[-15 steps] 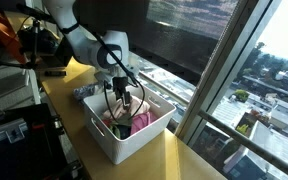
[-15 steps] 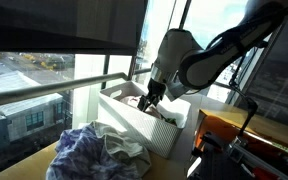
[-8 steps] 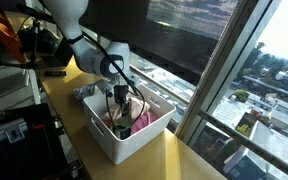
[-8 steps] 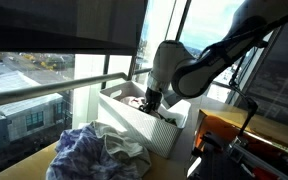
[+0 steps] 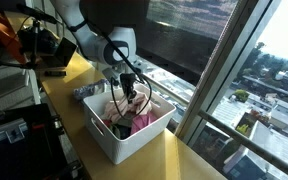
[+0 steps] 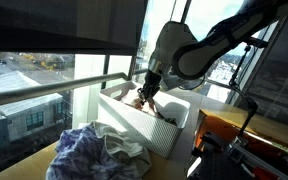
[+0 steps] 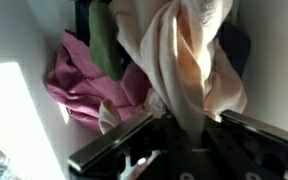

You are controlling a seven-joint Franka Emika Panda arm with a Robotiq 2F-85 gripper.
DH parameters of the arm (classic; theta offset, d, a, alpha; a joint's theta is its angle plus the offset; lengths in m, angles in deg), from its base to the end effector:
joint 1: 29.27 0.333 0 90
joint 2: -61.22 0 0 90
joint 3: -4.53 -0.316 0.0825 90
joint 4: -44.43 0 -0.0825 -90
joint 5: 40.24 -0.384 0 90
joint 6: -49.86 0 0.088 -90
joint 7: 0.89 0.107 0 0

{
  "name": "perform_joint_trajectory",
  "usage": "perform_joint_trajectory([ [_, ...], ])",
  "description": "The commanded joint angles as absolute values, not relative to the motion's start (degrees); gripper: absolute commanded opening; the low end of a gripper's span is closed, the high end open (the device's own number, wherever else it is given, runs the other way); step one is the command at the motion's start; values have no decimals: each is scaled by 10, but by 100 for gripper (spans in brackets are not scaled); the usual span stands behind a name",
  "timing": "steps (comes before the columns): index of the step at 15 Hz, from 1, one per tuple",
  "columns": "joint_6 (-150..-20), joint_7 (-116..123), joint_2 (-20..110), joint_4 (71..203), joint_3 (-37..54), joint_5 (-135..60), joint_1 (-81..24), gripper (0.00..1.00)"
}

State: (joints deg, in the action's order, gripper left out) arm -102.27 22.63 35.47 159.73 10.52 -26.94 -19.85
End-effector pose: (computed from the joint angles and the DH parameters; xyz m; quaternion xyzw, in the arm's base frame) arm 0.6220 0.0462 0.2476 0.9893 -0.0698 0.1125 0.0612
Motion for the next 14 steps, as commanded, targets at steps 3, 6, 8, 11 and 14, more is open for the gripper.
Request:
perform_joint_trajectory([
  [3,-946,181,485,1580,91,-287,-208,2],
  [6,-915,177,553,1567,72,-289,-208,2],
  [8,-904,177,596,1558,54,-288,-206,2],
  [11,-889,178,653,1539,20,-286,-202,2],
  [14,-860,180,701,1512,-22,-289,-195,2],
])
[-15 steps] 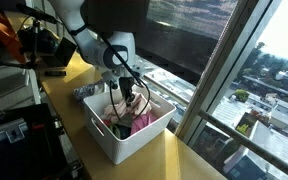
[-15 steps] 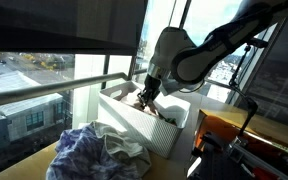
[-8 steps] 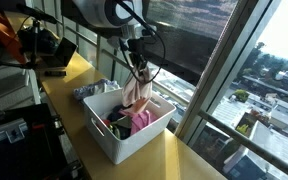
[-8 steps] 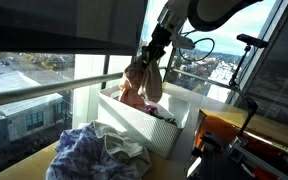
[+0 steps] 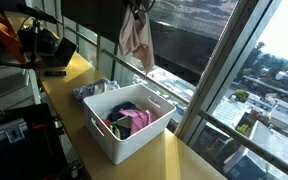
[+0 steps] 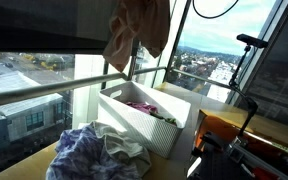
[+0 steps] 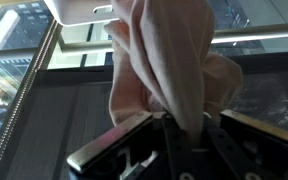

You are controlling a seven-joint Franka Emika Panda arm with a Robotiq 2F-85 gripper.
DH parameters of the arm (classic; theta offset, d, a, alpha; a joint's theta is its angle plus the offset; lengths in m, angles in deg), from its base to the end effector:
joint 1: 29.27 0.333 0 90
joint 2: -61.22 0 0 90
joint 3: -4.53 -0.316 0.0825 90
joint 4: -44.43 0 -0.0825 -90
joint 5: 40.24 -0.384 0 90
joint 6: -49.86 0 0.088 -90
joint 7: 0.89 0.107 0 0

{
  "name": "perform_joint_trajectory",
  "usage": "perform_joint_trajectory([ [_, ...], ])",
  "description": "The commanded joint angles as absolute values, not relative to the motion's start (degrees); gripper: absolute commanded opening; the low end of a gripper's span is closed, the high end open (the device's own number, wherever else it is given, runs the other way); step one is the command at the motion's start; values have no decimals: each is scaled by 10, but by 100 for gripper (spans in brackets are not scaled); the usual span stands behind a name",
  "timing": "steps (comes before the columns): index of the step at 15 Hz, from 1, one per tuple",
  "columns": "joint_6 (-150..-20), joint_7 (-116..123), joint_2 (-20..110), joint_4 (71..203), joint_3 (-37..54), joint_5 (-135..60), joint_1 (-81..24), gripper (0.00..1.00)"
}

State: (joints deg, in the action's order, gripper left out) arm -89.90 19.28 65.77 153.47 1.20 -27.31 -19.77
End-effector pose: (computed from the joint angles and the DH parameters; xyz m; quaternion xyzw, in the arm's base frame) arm 0.5686 0.1302 0.6018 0.9487 -0.0002 0.3161 0.0081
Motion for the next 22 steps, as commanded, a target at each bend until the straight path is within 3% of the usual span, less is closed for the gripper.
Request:
perform_joint_trajectory([
  [1,-846,185,716,1506,-40,-288,-190,2],
  [10,-882,228,695,1634,-154,-246,-169,2],
  [14,-922,239,626,1685,-140,-213,-173,2],
  [22,-929,250,533,1661,-95,-186,-150,2],
])
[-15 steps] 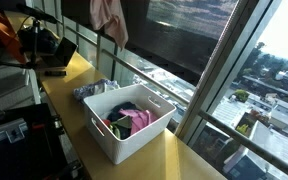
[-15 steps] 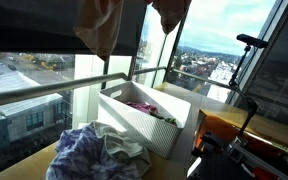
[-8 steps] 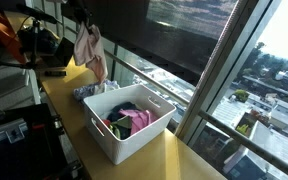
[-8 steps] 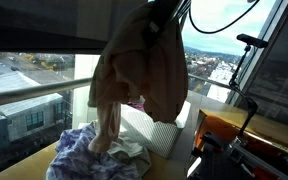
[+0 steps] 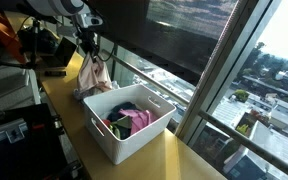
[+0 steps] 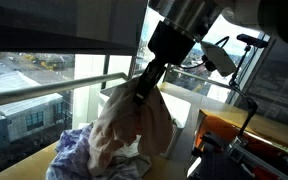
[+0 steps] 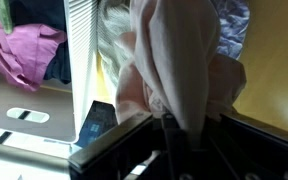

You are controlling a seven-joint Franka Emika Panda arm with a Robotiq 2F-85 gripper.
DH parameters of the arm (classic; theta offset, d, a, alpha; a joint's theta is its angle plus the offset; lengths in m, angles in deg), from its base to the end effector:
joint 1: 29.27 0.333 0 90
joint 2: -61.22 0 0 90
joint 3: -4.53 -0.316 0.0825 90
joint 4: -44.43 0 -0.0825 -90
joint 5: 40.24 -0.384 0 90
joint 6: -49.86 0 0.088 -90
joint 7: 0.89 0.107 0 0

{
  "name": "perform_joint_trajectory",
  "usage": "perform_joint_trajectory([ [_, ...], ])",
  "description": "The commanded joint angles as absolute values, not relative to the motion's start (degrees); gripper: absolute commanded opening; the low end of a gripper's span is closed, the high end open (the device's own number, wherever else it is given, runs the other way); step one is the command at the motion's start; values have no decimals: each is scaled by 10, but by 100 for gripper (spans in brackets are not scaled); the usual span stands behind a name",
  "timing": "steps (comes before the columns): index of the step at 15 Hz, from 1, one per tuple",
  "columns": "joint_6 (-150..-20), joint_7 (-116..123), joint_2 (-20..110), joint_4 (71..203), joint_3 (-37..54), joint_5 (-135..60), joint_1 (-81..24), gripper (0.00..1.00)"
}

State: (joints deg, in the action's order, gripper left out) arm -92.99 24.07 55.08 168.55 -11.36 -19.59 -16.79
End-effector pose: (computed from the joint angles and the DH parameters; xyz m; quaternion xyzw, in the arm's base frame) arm 0.5024 0.2713 0.3700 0.9752 0.1566 0.1488 0.0475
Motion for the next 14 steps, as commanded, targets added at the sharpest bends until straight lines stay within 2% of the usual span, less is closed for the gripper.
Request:
perform_joint_trajectory([
  [1,-927,248,528,1654,-91,-188,-147,2],
  [14,-943,265,496,1617,-76,-188,-125,2],
])
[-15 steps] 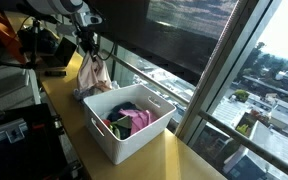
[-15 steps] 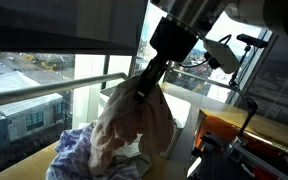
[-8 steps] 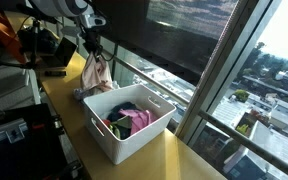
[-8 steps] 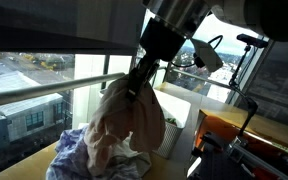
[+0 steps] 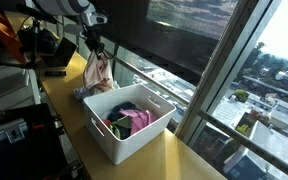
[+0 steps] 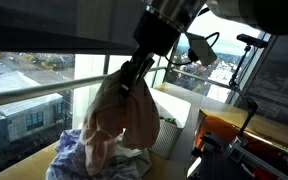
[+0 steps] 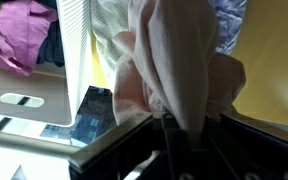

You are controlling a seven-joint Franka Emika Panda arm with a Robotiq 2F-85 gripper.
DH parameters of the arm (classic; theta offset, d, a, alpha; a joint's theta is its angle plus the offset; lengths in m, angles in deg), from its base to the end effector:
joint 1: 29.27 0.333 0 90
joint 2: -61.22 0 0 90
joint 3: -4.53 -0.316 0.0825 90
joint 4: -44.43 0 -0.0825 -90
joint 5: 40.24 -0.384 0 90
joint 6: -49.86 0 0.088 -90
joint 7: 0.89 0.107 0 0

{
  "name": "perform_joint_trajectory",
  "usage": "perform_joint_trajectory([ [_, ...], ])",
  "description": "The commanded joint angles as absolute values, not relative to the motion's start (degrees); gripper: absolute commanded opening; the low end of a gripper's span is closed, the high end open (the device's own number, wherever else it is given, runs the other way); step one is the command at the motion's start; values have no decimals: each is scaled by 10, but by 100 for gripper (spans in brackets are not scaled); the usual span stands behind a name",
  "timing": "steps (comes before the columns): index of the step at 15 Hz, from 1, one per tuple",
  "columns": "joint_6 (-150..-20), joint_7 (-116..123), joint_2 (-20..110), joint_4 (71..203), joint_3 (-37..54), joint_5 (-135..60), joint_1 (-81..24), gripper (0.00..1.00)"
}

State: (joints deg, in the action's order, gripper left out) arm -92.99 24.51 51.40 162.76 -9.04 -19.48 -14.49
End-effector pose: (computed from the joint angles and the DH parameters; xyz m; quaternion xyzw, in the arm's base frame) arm 0.5289 0.2832 0.3794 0.9743 0.1491 0.1649 0.0367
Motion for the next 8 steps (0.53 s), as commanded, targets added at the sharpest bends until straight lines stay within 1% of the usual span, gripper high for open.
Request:
perform_joint_trajectory([
  [1,-948,273,489,1620,-75,-182,-120,2],
  [5,-958,291,458,1621,-63,-174,-102,3],
  [6,-959,293,452,1619,-58,-175,-99,33],
  [7,-958,292,447,1616,-53,-178,-96,36],
  [8,-958,288,445,1614,-49,-183,-96,41],
])
